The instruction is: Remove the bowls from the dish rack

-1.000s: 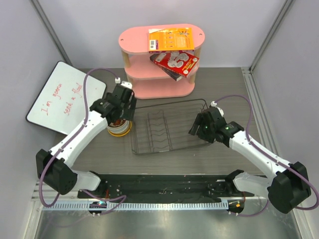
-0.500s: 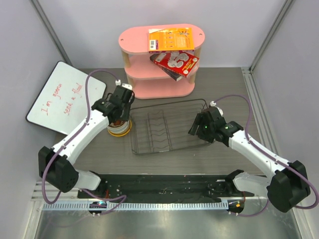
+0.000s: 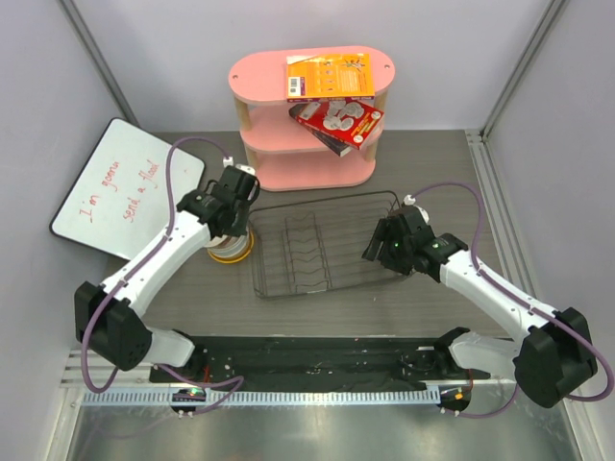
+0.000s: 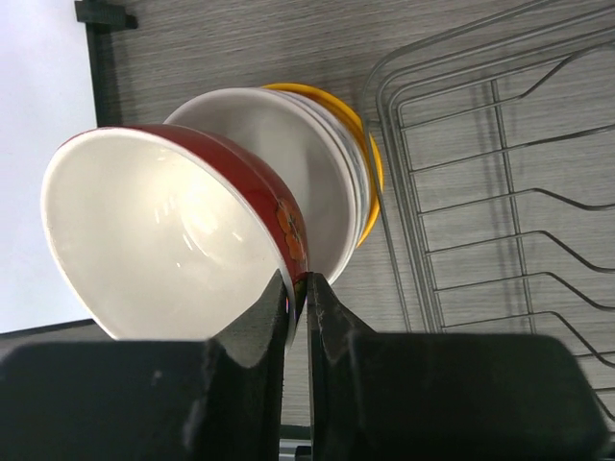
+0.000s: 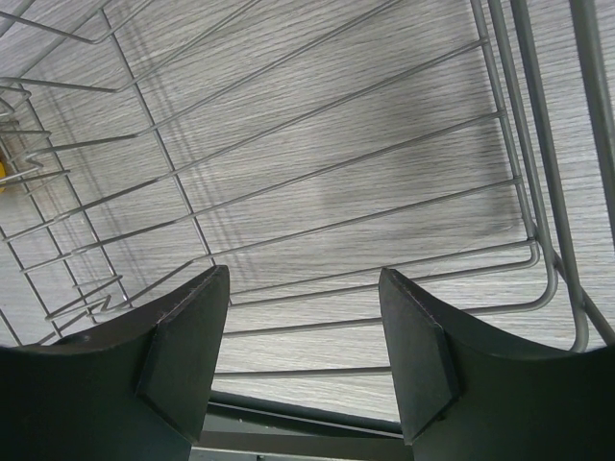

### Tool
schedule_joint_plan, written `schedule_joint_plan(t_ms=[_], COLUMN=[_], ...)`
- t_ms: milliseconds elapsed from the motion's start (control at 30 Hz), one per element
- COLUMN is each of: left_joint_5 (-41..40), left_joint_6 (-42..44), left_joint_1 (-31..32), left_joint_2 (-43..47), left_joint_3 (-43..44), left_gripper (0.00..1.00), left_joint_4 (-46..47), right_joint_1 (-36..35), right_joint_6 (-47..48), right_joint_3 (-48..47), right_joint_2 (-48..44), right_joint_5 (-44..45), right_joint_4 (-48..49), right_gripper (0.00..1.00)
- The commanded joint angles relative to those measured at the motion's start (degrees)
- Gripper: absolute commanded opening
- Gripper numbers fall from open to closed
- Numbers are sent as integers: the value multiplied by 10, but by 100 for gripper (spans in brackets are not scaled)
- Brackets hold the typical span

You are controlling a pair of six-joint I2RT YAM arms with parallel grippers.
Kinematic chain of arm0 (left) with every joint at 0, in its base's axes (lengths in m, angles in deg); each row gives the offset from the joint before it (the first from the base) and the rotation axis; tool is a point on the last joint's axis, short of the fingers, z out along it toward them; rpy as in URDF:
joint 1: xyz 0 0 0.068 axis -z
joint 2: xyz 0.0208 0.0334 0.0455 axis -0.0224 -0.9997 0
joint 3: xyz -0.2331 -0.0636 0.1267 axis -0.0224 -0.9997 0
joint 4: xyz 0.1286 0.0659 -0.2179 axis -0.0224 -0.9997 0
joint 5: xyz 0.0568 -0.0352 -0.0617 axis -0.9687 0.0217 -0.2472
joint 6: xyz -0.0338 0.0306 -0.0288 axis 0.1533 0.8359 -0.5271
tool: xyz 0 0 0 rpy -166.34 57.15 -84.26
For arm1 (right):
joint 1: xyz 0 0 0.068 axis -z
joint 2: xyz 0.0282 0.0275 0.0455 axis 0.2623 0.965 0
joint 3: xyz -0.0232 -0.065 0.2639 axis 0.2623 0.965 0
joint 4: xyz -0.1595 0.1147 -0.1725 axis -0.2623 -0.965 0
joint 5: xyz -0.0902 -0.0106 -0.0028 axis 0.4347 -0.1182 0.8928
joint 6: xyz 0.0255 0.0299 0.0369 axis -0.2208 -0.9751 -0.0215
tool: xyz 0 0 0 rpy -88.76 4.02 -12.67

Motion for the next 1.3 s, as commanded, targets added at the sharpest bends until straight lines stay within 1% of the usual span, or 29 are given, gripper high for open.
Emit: schedule_joint_plan(t_ms=[0, 267, 567, 733, 800, 867, 900, 1033, 1067, 1100, 1133, 1200, 1233, 1267], left_joint_5=[-34, -5, 12, 19, 22, 15, 12, -7, -15, -18, -19, -13, -7, 4], left_joint_6=[21, 22, 32, 39, 46, 50, 51, 51, 51, 52, 51, 48, 44, 40], left_joint_1=[-3, -2, -3, -3, -2, -2, -1, 3, 6, 11, 13, 14, 14, 14], left_joint_2=[0, -22, -70, -77, -80, -79, -80, -79, -78, -77, -76, -61, -50, -26], left_joint_3=[32, 22, 68, 74, 76, 72, 69, 64, 64, 64, 64, 62, 60, 55], left_gripper=[9, 11, 12, 14, 19, 29, 32, 35, 41, 44, 49, 52, 57, 58], left_joint_4=[-17, -6, -7, -12, -22, -30, -30, -37, -38, -37, -34, -23, -15, 8], right_joint_1=[0, 0, 0, 0, 0, 0, 0, 0, 0, 0, 0, 1, 0, 0], right_joint_6=[8, 7, 8, 8, 8, 9, 8, 8, 8, 6, 6, 6, 6, 7], right_joint_3=[-10, -8, -6, -3, -2, -3, -3, -4, -3, -4, -4, -5, -4, -5], right_joint_2=[3, 2, 2, 4, 7, 8, 8, 9, 9, 9, 9, 9, 8, 8], right_joint_5=[-8, -8, -7, -6, -6, -8, -7, -8, -8, -9, -10, -10, -10, -10], right_joint_4=[-4, -4, -4, -4, -4, -3, -3, -2, -3, -2, -2, -3, -3, -3], right_gripper=[70, 69, 69, 70, 70, 69, 69, 70, 70, 70, 70, 70, 70, 70])
